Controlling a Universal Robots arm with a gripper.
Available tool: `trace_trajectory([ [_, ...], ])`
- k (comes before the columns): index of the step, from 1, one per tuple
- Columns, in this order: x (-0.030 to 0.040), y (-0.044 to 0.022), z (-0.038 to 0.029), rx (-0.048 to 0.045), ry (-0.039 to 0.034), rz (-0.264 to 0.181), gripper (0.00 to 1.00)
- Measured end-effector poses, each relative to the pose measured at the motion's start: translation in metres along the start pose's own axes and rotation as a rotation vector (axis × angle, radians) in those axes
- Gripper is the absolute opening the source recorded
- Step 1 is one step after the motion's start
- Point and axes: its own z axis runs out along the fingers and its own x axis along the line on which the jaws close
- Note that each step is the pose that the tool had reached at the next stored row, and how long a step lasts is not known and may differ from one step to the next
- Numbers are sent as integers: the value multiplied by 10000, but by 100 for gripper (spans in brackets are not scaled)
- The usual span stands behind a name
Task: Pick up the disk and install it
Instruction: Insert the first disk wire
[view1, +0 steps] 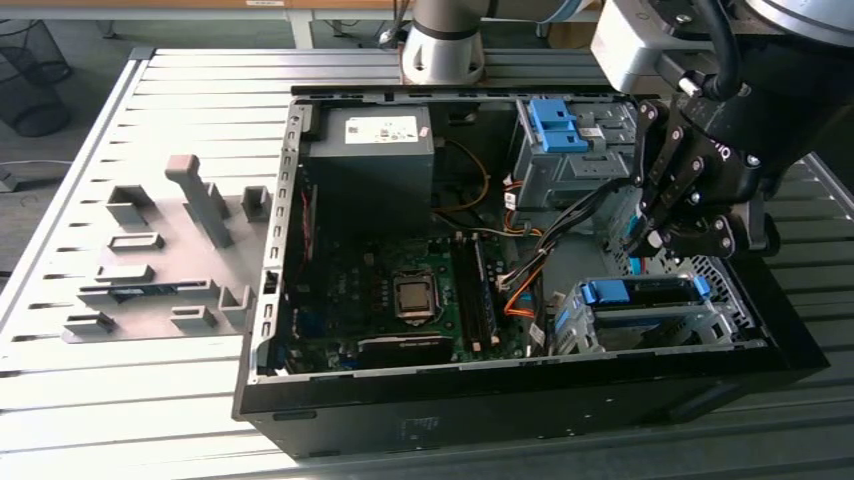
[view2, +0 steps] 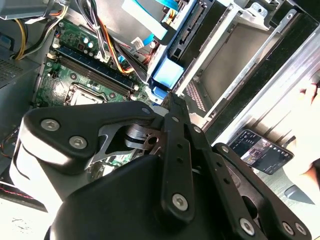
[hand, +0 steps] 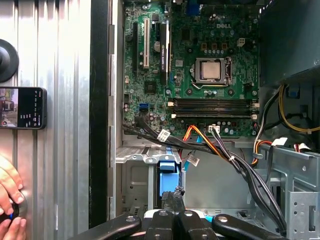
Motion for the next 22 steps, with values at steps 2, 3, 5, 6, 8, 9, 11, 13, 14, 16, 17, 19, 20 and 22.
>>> trace_trajectory([
  [2,0,0,0,0,2,0,11],
  [3,0,0,0,0,2,0,11],
  [5,0,-11,4,0,0,-2,11],
  [6,0,-31,6,1,-1,-2,11],
  [8,-1,-93,8,0,3,0,11],
  [9,-1,-135,11,-3,1,1,11],
  [11,-3,-226,16,-15,2,-1,11],
  [13,-4,-316,22,-27,2,0,11],
  [14,-5,-361,25,-32,3,-1,11],
  [16,-7,-455,37,-46,2,-1,11],
  [17,-8,-500,43,-52,3,-2,11],
  [19,-16,-579,62,-59,0,-4,11],
  [20,-27,-601,73,-61,5,-4,11],
  [22,-67,-623,102,-62,5,-4,11],
])
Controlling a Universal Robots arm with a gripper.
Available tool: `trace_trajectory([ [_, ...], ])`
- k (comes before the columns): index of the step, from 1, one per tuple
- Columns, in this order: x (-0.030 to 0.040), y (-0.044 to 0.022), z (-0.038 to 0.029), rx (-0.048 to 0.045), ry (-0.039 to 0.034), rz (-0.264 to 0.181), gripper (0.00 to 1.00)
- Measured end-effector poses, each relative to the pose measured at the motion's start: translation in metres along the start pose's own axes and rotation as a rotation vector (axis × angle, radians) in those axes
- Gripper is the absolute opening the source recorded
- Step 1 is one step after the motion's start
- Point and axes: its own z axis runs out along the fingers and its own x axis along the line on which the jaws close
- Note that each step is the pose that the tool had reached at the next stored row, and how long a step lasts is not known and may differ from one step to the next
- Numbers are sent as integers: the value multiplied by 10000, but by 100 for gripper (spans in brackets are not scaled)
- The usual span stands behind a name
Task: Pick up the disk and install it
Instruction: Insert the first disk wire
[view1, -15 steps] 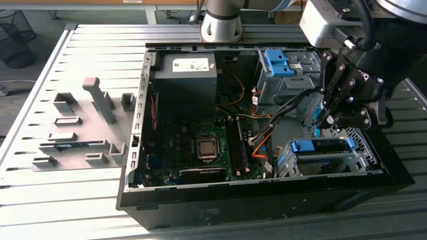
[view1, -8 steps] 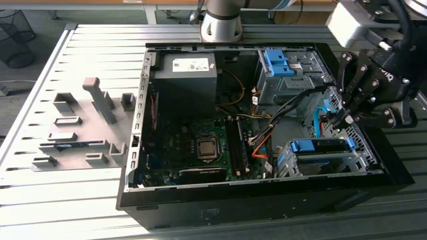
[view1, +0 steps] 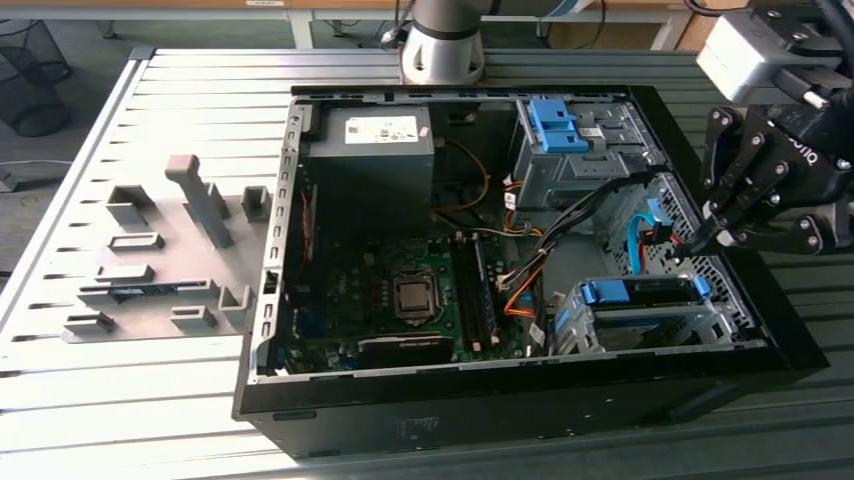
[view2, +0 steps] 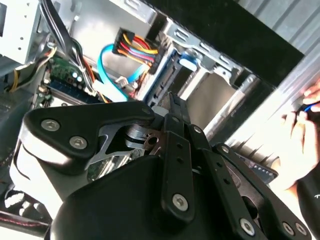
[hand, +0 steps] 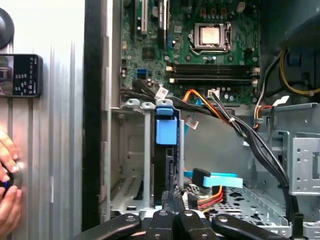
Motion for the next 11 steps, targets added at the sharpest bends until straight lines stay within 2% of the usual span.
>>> trace_trajectory([
  [5,-112,-15,49,-2,-3,-20,11],
  [7,-122,-18,77,-9,-5,-33,11],
  [11,-123,-27,88,-54,9,-184,11],
])
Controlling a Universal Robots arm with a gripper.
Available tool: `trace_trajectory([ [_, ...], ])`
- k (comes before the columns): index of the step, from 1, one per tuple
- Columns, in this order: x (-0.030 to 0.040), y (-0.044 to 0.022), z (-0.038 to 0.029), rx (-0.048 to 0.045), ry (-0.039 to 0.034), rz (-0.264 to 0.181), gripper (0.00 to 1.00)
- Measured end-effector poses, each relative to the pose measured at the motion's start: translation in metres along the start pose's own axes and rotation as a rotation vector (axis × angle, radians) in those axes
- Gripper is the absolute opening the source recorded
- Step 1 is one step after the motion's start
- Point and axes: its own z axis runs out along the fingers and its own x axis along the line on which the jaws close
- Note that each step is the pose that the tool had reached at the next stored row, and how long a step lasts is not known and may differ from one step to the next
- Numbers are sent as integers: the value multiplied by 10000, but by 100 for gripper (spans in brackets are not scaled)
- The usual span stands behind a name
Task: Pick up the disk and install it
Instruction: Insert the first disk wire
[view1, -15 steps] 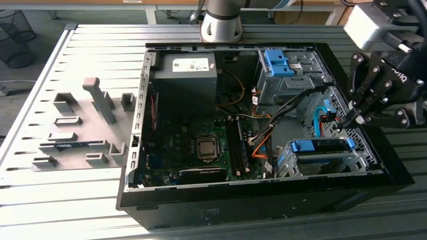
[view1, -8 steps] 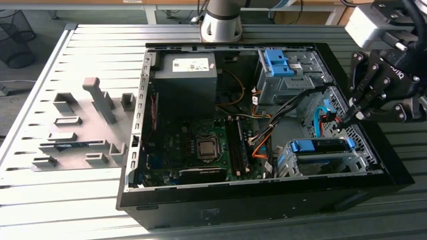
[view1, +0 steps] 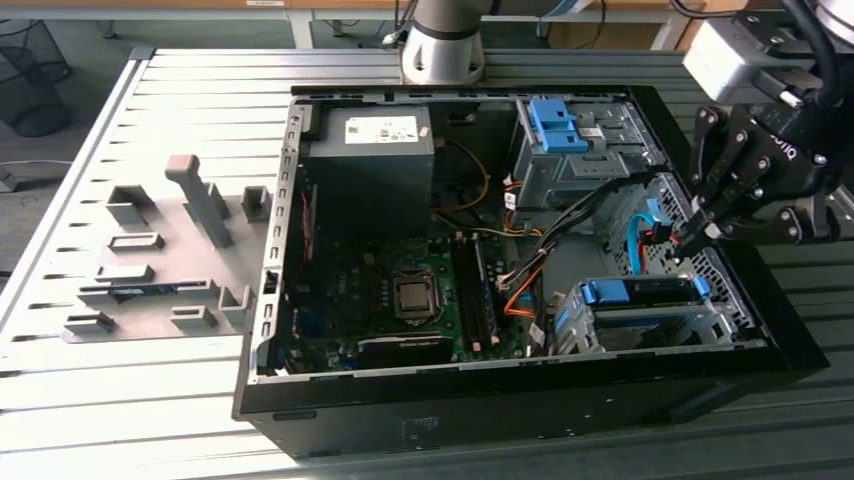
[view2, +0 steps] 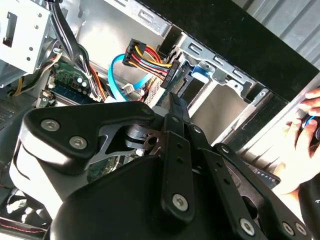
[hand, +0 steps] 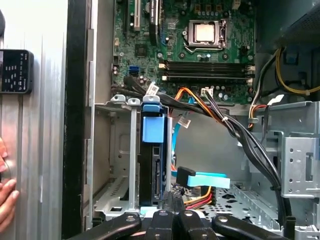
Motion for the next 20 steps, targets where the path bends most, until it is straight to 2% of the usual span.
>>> trace_trajectory([
  [5,-6,-13,17,-7,10,-320,11],
  [6,-13,-16,21,-28,28,-319,11],
  [7,-20,-20,29,-64,47,-319,18],
  [9,-35,-29,49,-124,86,-321,18],
  [15,-69,-67,113,-278,90,-352,18],
  [19,-97,-87,128,-307,88,-382,19],
  [20,-102,-91,132,-309,87,-389,25],
])
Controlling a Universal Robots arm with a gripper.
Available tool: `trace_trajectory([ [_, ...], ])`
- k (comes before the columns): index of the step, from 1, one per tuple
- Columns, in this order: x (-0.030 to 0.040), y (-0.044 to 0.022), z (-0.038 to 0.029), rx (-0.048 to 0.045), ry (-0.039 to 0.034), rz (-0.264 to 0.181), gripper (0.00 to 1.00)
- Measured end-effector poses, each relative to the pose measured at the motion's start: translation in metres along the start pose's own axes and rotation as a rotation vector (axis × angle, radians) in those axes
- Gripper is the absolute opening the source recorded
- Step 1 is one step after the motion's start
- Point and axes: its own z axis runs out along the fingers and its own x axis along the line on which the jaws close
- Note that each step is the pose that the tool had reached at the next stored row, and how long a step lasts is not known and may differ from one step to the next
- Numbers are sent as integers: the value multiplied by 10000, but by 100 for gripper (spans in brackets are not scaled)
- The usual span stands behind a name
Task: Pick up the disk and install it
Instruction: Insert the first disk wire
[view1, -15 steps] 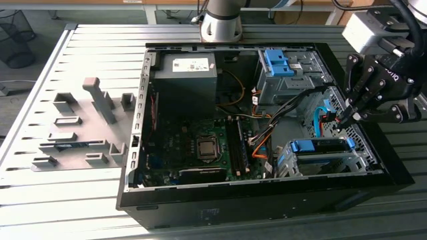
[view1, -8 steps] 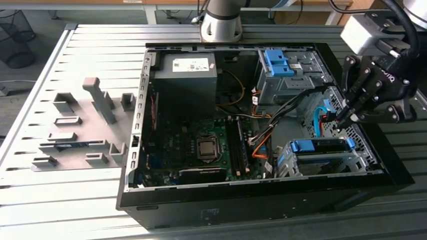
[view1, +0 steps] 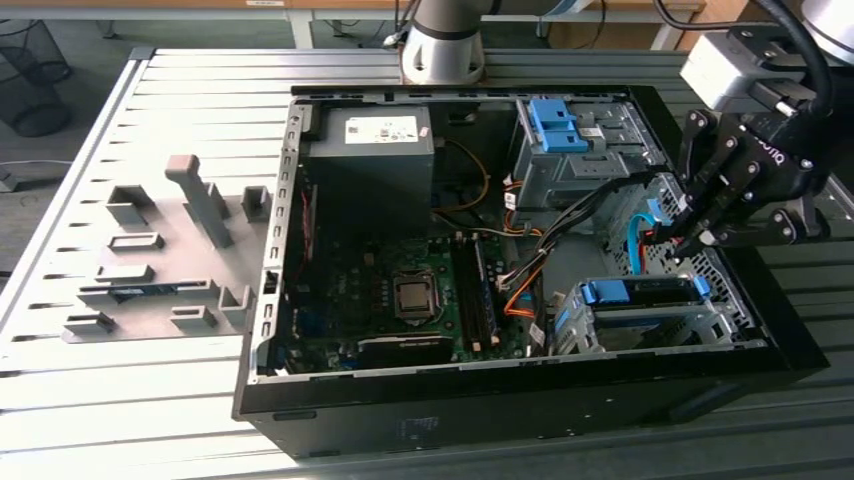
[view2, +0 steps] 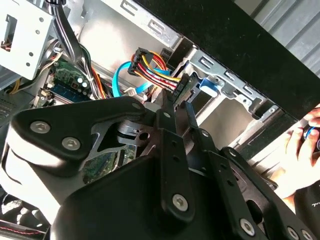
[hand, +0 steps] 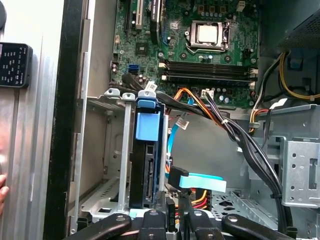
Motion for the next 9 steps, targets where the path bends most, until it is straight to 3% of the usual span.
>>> trace_trajectory([
  [9,-7,-28,64,-8,34,-229,25],
])
